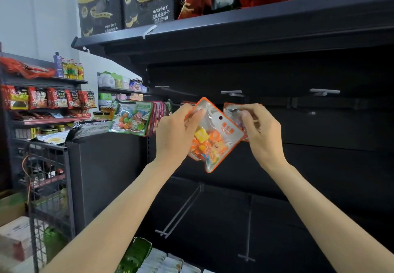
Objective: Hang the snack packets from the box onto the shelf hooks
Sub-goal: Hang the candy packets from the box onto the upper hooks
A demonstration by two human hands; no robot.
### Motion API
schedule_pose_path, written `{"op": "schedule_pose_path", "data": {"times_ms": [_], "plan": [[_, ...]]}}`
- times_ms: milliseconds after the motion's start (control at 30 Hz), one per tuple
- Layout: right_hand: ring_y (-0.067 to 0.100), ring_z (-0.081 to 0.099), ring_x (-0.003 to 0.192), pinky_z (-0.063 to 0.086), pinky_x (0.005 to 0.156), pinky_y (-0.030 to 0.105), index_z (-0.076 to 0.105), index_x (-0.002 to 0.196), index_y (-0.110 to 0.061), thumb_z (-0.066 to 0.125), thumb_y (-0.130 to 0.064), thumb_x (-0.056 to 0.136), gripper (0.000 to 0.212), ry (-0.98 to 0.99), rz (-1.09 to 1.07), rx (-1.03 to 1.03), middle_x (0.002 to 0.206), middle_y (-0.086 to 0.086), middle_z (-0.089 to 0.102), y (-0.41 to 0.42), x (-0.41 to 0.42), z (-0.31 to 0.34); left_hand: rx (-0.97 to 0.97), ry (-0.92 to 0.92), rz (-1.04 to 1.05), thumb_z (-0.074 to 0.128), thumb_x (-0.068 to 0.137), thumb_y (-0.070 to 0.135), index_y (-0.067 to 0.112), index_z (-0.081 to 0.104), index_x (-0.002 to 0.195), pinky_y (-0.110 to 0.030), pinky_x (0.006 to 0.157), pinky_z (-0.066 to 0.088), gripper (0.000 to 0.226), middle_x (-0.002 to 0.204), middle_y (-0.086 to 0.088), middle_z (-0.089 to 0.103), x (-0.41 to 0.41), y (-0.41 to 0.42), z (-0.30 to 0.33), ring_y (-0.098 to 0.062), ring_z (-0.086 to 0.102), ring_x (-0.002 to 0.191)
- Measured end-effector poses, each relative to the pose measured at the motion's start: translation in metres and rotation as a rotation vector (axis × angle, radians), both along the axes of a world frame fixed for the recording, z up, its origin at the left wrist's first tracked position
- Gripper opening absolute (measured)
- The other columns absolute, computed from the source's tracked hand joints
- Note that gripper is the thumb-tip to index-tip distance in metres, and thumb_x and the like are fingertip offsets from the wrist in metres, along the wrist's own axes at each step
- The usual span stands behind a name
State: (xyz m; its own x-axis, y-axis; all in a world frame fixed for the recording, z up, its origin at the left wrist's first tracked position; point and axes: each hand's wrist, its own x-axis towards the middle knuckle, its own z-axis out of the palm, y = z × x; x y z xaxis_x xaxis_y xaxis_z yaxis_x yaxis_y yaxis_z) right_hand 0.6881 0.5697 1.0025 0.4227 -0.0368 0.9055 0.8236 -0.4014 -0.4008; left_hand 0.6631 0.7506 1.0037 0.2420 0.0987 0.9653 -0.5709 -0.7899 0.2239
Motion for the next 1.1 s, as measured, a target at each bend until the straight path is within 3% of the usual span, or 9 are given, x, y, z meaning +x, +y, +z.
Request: {"op": "schedule_pose_path", "data": {"times_ms": [67, 200, 300, 367, 500, 633, 767, 967, 1100], "plan": [[0.002, 0.061, 0.088, 0.048, 0.071, 0.016, 0.064, 0.102, -0.019, 0.049, -0.024, 0.097, 0.016, 0.076, 0.135, -0.012, 0.092, -0.013, 0.064, 0.004, -0.012, 0.003, -0.090, 0.015, -0.115, 0.053, 0.094, 0.033, 0.023, 0.046, 0.068, -0.016, 0.047, 0.037, 0.029, 0.054, 0.013, 0.047, -0.001, -0.012, 0.002, -0.002, 0.052, 0.054], [0.003, 0.065, 0.082, 0.052, 0.064, 0.017, 0.065, 0.099, -0.015, 0.058, -0.024, 0.093, 0.013, 0.150, 0.232, 0.093, 0.089, -0.010, 0.066, 0.005, -0.018, 0.011, -0.215, 0.072, -0.177, 0.051, 0.096, 0.035, 0.022, 0.044, 0.066, -0.018, 0.052, 0.037, 0.033, 0.058, 0.009, 0.047, 0.007, -0.031, 0.004, -0.006, 0.047, 0.052], [0.006, 0.064, 0.085, 0.053, 0.067, 0.023, 0.067, 0.098, -0.015, 0.062, -0.023, 0.091, 0.013, 0.156, 0.102, 0.151, 0.094, -0.004, 0.066, 0.004, -0.012, 0.012, -0.281, 0.143, -0.314, 0.051, 0.096, 0.033, 0.021, 0.049, 0.100, -0.030, 0.058, 0.052, 0.014, 0.079, 0.003, 0.062, 0.014, -0.039, -0.002, -0.008, 0.062, 0.066], [0.007, 0.064, 0.086, 0.055, 0.070, 0.027, 0.067, 0.096, -0.017, 0.062, -0.023, 0.091, 0.010, 0.176, 0.044, 0.177, 0.095, -0.004, 0.066, 0.004, -0.008, 0.013, -0.273, 0.145, -0.358, 0.051, 0.096, 0.029, 0.032, 0.038, 0.122, -0.027, 0.064, 0.056, 0.030, 0.097, -0.001, 0.063, 0.012, -0.042, -0.005, -0.012, 0.065, 0.079], [0.010, 0.064, 0.087, 0.055, 0.072, 0.028, 0.066, 0.094, -0.021, 0.061, -0.024, 0.091, 0.006, 0.186, -0.017, 0.164, 0.097, -0.002, 0.066, 0.005, -0.006, 0.015, -0.087, 0.148, -0.179, 0.048, 0.097, 0.029, 0.027, 0.051, 0.123, -0.022, 0.074, 0.050, 0.026, 0.108, 0.007, 0.053, 0.010, -0.041, -0.009, -0.006, 0.053, 0.094], [0.010, 0.065, 0.087, 0.055, 0.073, 0.024, 0.065, 0.096, -0.019, 0.060, -0.022, 0.092, 0.007, 0.171, -0.048, 0.120, 0.092, -0.007, 0.065, 0.010, -0.009, 0.020, -0.077, 0.201, -0.173, 0.046, 0.097, 0.033, 0.032, 0.054, 0.126, -0.005, 0.069, 0.035, 0.030, 0.109, 0.010, 0.047, 0.011, -0.041, -0.011, -0.002, 0.047, 0.096], [0.010, 0.064, 0.087, 0.055, 0.078, 0.029, 0.067, 0.094, -0.019, 0.062, -0.020, 0.091, 0.007, 0.170, -0.047, 0.121, 0.088, -0.009, 0.064, 0.013, -0.011, 0.022, -0.099, 0.250, -0.185, 0.045, 0.096, 0.039, 0.036, 0.048, 0.132, -0.005, 0.067, 0.035, 0.036, 0.114, 0.008, 0.044, 0.008, -0.043, -0.014, 0.000, 0.046, 0.094], [0.006, 0.062, 0.091, 0.052, 0.088, 0.033, 0.069, 0.095, -0.020, 0.064, -0.020, 0.089, 0.008, 0.172, -0.044, 0.137, 0.092, -0.009, 0.066, 0.010, -0.007, 0.016, -0.102, 0.372, -0.303, 0.060, 0.082, 0.053, 0.044, 0.038, 0.137, -0.032, 0.087, 0.052, 0.060, 0.128, 0.006, 0.041, 0.011, -0.043, -0.022, -0.005, 0.049, 0.106], [0.007, 0.063, 0.095, 0.057, 0.079, 0.030, 0.059, 0.110, -0.024, 0.057, -0.021, 0.093, 0.017, 0.174, 0.006, 0.105, 0.106, -0.008, 0.063, 0.009, -0.006, 0.008, -0.073, 0.478, -0.421, 0.063, 0.067, 0.064, 0.048, 0.026, 0.142, -0.041, 0.090, 0.053, 0.085, 0.137, 0.005, 0.035, 0.014, -0.037, -0.024, -0.012, 0.044, 0.122]]}}
